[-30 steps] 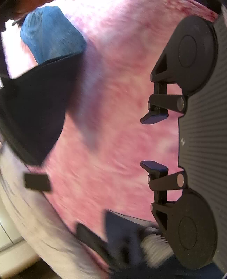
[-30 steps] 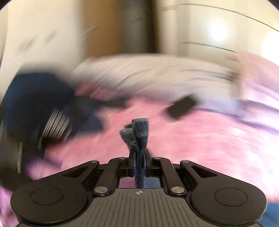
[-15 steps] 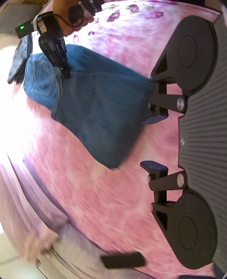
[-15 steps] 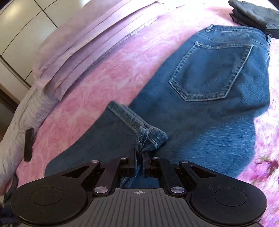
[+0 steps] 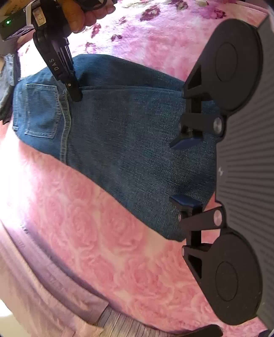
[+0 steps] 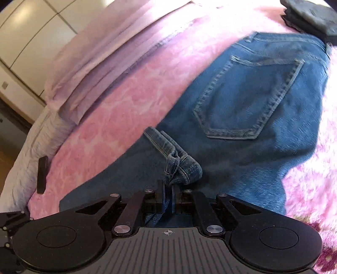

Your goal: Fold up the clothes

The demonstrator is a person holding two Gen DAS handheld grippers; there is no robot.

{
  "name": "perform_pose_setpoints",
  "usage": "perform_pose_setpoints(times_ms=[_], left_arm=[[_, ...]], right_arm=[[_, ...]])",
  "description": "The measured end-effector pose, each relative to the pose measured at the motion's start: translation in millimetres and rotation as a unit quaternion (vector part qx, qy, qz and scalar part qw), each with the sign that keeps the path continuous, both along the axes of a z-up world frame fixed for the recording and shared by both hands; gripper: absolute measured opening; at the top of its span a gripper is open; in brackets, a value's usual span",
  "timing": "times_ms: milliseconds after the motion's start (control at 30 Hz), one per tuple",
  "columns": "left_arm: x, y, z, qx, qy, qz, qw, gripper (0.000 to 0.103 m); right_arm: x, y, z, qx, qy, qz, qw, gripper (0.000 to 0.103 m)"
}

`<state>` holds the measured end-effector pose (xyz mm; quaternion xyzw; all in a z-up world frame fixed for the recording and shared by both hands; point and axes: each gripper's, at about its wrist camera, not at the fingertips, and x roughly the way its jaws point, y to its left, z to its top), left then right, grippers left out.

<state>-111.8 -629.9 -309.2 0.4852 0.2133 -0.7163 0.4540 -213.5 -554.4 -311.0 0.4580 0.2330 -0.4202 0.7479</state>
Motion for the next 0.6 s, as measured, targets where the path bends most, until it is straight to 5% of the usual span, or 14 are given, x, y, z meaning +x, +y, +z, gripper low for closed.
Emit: perform_pose_setpoints(times_ms=[200, 333, 367, 467, 600], left_arm=[[11.6, 1.2, 1.2, 0.0, -0.017, -0.007, 0.9998, 0.045], [34.0, 16.7, 5.3, -0.019, -0.056, -0.043, 0.9973, 0.051], [38.6, 21.3, 4.2, -0.026, -0.07, -0.059, 0.9955, 0.054], [51.1, 35.6, -6.8, -0.049, -0.119, -0.134, 0.9826, 0.061], [59.7, 45.6, -26.5, -0.084, -0.176, -0.234, 0.9524, 0.061]], right_arm=[[-9.4, -1.5, 6.0, 0.019, 0.005, 0.001, 1.0, 0.013], [-2.8, 23.4, 36.8, -0.031, 0.056, 0.03, 0.998, 0.062], [4.6, 34.0, 42.6, -0.051, 0.066, 0.052, 0.995, 0.063], [45.8, 82.3, 35.4, -0.115, 0.109, 0.17, 0.973, 0.064], [100.8, 146.7, 25.7, -0.196, 0.162, 0.321, 0.912, 0.078]])
